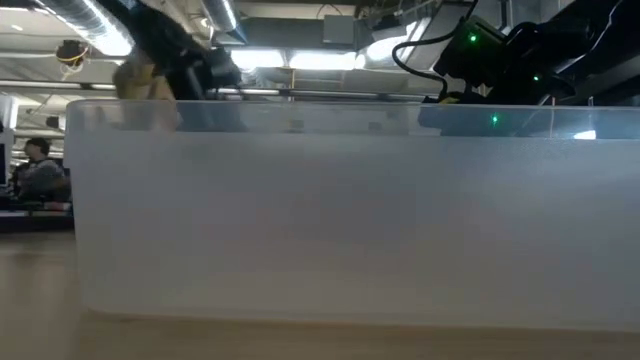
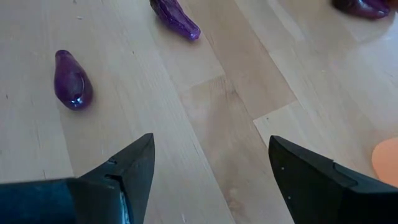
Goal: Sort produce into baskets
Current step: Put the eggplant into the transparent bin
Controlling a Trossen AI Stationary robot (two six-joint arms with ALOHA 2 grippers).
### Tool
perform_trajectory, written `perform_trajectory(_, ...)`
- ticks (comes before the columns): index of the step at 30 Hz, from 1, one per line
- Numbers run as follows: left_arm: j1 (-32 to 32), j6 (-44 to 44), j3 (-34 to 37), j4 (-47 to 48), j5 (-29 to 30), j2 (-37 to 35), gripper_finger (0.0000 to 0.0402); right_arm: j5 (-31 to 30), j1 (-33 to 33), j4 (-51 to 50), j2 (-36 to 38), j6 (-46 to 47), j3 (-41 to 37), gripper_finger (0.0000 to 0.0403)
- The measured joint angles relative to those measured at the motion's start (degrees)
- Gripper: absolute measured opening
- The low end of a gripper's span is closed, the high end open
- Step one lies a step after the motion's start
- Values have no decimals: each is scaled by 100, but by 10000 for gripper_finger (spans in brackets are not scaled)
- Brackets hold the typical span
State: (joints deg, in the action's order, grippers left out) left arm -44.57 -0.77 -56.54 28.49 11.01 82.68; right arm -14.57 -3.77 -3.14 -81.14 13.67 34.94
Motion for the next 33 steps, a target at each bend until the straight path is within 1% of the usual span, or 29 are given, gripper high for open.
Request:
perform_trajectory(5,772,-7,-21,-258,-1089,-489,290,0,0,0,0,-2,0,278)
perform_trajectory(7,1112,-66,-21,-406,-1396,-590,290,0,0,0,0,-2,0,278)
perform_trajectory(9,1441,-111,-26,-516,-1567,-604,290,0,0,2,0,-3,0,278)
perform_trajectory(14,2149,-129,-14,-759,-1596,-459,290,1,0,2,0,-13,0,278)
perform_trajectory(19,2612,-78,-14,-1256,-1546,-137,290,1,0,4,0,-42,-1,278)
perform_trajectory(25,2879,-62,-10,-1842,-1489,520,290,2,0,4,0,-44,-2,278)
perform_trajectory(33,3002,-64,-9,-2577,-1482,1593,290,2,0,2,0,-46,-2,278)
